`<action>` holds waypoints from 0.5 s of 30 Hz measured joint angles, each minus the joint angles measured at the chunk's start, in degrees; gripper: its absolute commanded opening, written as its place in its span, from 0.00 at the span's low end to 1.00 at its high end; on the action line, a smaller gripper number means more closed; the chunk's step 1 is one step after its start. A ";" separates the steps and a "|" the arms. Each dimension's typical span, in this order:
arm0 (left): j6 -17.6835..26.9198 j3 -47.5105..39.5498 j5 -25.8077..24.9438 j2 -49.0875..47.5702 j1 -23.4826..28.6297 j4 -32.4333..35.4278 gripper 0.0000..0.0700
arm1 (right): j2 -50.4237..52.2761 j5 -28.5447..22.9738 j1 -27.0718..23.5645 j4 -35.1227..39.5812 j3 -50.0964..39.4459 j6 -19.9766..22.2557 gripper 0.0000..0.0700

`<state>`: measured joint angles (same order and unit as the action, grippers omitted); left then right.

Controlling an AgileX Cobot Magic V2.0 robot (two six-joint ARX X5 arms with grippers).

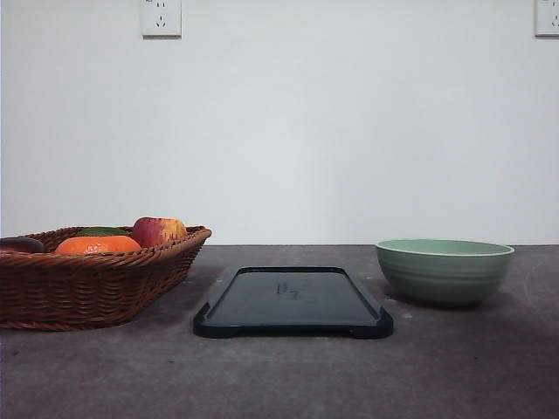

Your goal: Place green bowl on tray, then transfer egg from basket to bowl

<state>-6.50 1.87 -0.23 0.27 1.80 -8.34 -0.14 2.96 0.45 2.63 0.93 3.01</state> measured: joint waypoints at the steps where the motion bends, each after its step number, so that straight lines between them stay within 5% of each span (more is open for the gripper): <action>1: -1.07 0.00 0.00 0.00 0.00 0.00 0.00 | 0.00 0.00 0.00 0.68 0.00 0.00 0.02; 7: -14.92 0.00 0.00 0.00 0.00 0.02 0.00 | 0.00 0.26 0.02 1.27 0.00 -5.11 0.01; 12: -30.04 0.00 -0.11 0.00 0.00 2.03 0.00 | 0.00 0.24 0.04 1.51 0.00 -18.43 0.01; 15: -34.05 0.00 -0.17 0.00 0.00 7.51 0.00 | 0.00 0.22 0.02 3.66 0.00 -25.30 0.01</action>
<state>-40.55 1.87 -0.40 0.27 1.80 -0.83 -0.14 3.18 0.47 6.29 0.93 -22.29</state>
